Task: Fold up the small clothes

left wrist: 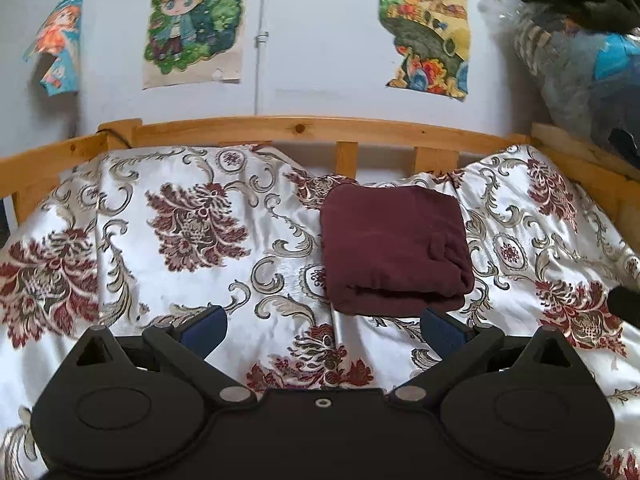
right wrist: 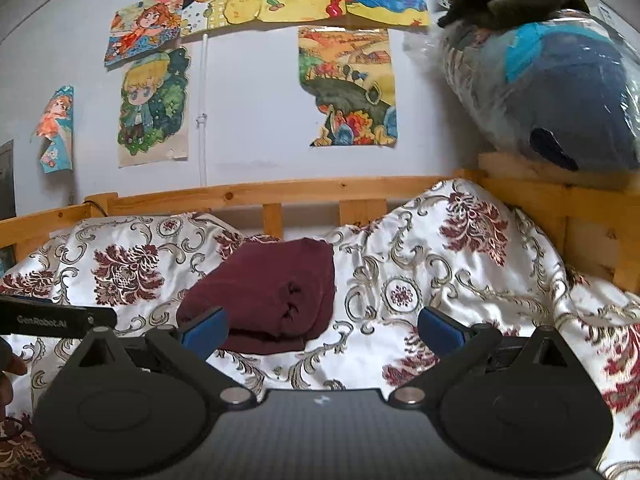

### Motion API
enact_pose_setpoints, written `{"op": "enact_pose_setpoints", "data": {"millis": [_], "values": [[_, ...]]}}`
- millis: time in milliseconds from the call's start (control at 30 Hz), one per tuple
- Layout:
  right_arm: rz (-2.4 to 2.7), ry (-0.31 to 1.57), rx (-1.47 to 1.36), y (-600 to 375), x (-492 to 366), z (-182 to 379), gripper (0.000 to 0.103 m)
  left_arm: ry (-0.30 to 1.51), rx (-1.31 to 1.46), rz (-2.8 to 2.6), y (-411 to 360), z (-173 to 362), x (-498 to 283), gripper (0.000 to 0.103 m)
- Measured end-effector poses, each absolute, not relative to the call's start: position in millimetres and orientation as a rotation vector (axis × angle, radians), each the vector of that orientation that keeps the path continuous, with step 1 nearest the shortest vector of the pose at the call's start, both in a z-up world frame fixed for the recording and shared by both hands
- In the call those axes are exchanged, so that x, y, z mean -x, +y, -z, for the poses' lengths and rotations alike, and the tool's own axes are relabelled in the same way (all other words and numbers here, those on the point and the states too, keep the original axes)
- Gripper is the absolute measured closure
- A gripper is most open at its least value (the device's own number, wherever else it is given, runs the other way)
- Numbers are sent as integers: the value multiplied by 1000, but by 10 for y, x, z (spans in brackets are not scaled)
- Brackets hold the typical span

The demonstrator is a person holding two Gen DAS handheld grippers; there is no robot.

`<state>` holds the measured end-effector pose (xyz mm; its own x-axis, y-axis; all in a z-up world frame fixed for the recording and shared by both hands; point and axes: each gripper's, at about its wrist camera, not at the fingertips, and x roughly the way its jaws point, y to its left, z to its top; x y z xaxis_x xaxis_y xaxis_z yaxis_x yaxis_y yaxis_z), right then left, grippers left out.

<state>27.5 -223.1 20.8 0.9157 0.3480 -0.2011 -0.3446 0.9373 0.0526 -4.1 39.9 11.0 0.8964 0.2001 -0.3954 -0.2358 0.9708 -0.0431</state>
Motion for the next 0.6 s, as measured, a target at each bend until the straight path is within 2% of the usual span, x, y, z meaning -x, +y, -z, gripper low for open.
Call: {"op": "enact_pose_setpoints", "data": {"millis": [600], "values": [[-345,230,7,-2189,-276,-115,0,433,60,-234,395,-24,54,1]]}}
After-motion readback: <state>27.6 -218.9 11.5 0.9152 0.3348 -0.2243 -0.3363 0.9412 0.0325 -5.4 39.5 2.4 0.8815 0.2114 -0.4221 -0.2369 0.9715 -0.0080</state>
